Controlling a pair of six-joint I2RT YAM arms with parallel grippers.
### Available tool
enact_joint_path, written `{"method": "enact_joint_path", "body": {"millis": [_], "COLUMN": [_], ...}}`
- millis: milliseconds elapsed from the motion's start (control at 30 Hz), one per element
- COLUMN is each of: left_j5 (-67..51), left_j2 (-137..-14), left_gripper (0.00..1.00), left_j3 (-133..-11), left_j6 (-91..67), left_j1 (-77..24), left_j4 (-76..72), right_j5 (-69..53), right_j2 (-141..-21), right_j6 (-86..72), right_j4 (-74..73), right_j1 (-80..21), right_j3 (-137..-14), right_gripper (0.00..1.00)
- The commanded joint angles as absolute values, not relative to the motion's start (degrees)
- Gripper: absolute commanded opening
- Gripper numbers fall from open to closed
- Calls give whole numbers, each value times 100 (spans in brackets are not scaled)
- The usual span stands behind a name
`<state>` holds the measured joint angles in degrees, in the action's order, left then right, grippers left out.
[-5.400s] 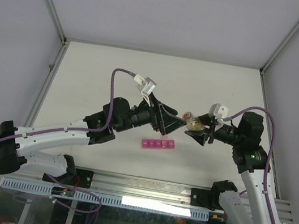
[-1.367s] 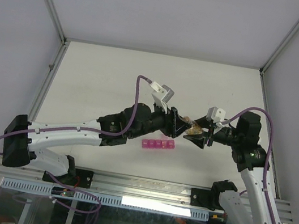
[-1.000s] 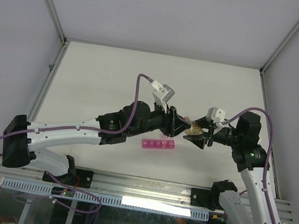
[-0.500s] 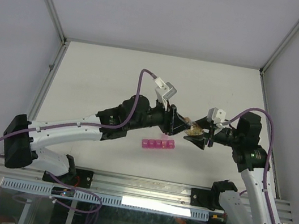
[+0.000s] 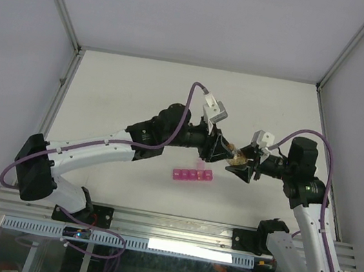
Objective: Sort the pills into containers
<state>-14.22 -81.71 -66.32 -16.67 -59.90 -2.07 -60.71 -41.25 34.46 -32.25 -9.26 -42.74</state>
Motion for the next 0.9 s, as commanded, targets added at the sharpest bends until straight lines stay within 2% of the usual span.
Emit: {"method": "enact_joint_path", "body": {"millis": [0,133,233,333,400,467,600,633,867], "left_j5": [-3614,-4741,-4839,-4935,-4862,-4601,-3918,-3800,-3508], "left_j2": [-8439,-8496,-8515,-8678,-8758,-8784,-8448,-8291,-7234], "left_gripper": [27,30,39,42,49,59,87,96,99], "left_j3": [-6653,-6799,-6947,-7232,-7392,-7490,-7126,-6911,-5547], "left_j6": [-333,1038,1965,2060,2042,1889,1295,1134,154], "left_j1": [-5860,-5661,-5578,-5418,-5380,-5370,-5345,-5325,-5249], "left_j4": [-169,334,643,692,662,567,-273,-567,-1853], "right_j5": [-6739,-6737,-6734,-6724,-6719,-6711,-6694,-6691,-6689], "right_j2": [-4043,-4043,-4043,-4043,-4039,-4034,-4025,-4021,-4017], "right_j6": [3531,3576,3585,3610,3625,3638,3678,3682,3690], "right_j4": [-2775,-2795,-2803,-2817,-2834,-2847,-2871,-2883,-2892], "right_j1": [-1048,-1046,-1050,-1047,-1046,-1048,-1048,-1046,-1048], "right_j3": [-4549,-4545,-4542,-4544,-4544,-4553,-4553,-4553,-4548], "right_gripper": [0,0,0,0,0,0,0,0,0]}}
